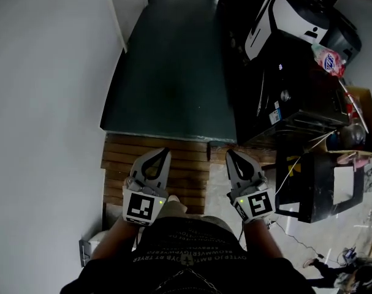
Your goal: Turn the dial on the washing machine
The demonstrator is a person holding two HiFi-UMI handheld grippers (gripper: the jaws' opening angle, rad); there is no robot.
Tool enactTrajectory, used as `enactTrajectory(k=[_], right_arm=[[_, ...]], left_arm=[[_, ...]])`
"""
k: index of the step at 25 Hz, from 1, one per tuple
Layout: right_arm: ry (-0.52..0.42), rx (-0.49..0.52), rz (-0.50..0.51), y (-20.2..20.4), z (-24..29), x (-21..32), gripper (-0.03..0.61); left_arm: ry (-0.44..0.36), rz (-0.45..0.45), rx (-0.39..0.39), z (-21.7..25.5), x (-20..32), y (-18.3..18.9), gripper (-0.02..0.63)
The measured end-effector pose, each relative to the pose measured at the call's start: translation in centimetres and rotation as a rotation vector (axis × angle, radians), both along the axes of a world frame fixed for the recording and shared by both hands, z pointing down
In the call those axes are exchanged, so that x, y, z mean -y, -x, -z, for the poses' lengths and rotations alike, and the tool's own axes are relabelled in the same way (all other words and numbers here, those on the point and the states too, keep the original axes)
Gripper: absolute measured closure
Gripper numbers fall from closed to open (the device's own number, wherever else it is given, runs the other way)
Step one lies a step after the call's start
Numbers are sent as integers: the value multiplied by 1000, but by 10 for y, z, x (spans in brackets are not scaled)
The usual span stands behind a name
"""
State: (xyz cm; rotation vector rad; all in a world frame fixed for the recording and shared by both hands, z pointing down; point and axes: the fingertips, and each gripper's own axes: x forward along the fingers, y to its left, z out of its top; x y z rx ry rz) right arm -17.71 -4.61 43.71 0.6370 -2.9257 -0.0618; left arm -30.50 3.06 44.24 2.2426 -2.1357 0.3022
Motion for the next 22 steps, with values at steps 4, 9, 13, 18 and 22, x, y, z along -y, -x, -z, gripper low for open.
enactTrajectory(k=[4, 9, 13, 18, 22], right_arm=[[-10, -14, -37, -8, 6, 7, 581], [15, -14, -88, -41, 4, 27, 581], [-1, -17, -81, -63, 8, 47, 581], [-1, -6, -71, -88, 22, 77, 581], [-13, 15, -70, -109, 30, 103, 581]], left_arm=[[-36, -54, 32, 16, 19, 2, 607], [-32, -104, 34, 21, 52, -25, 607], [-41, -128, 11, 29, 79, -52, 607], [-49, -136, -15, 48, 113, -81, 607], [-34, -125, 14, 53, 136, -101, 607]])
